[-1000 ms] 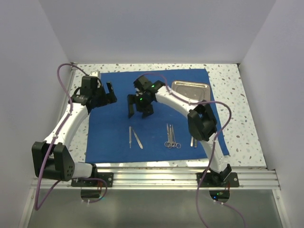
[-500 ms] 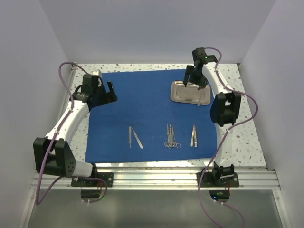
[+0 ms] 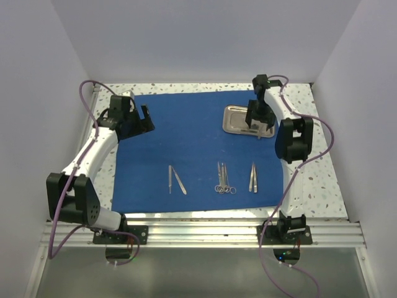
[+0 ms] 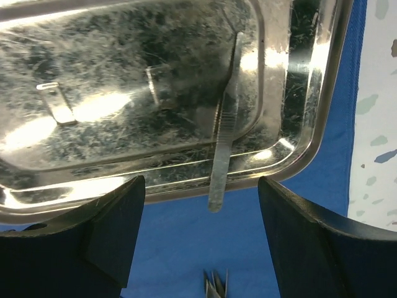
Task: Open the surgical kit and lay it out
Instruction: Pick up the medical item from the container.
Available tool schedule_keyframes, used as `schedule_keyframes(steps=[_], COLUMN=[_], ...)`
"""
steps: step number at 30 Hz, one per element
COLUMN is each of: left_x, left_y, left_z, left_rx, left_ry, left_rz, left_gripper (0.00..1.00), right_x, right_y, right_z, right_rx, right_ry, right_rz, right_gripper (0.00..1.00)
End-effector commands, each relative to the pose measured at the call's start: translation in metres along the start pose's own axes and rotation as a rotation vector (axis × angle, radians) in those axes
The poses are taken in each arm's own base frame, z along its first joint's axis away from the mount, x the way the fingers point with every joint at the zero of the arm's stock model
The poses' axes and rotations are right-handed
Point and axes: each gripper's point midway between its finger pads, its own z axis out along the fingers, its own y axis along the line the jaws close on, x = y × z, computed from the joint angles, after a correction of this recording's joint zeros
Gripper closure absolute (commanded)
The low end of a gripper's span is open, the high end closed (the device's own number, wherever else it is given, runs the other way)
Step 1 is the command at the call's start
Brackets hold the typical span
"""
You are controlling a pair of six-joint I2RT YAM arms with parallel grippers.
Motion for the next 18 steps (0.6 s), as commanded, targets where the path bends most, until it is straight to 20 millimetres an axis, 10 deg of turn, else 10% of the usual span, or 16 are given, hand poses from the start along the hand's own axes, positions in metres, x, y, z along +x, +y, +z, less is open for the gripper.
schedule_keyframes(steps=[1, 9, 18], left_x=[-0.020, -0.023, -0.026], left_y=[-0.011, -0.011, -0.010], left_z=[-0.006, -0.009, -0.016], left_rx=[0.038, 0.028, 0.021], left_ry=[-0.044, -0.030, -0.038], left_rz=[-0.009, 0.019, 0.039], left_gripper=[0.04, 0.05, 0.05], right_x=[0.006, 0.024, 0.045], right_y=[-0.008, -0.002, -0.002], right_z=[0.007, 0.041, 0.066], right_rx=[0.027, 0.018, 0.029], right_ry=[0.017, 0.073, 0.126], right_rz=[0.005, 0.031, 0.053], right_gripper=[0.23, 0.37, 0.97])
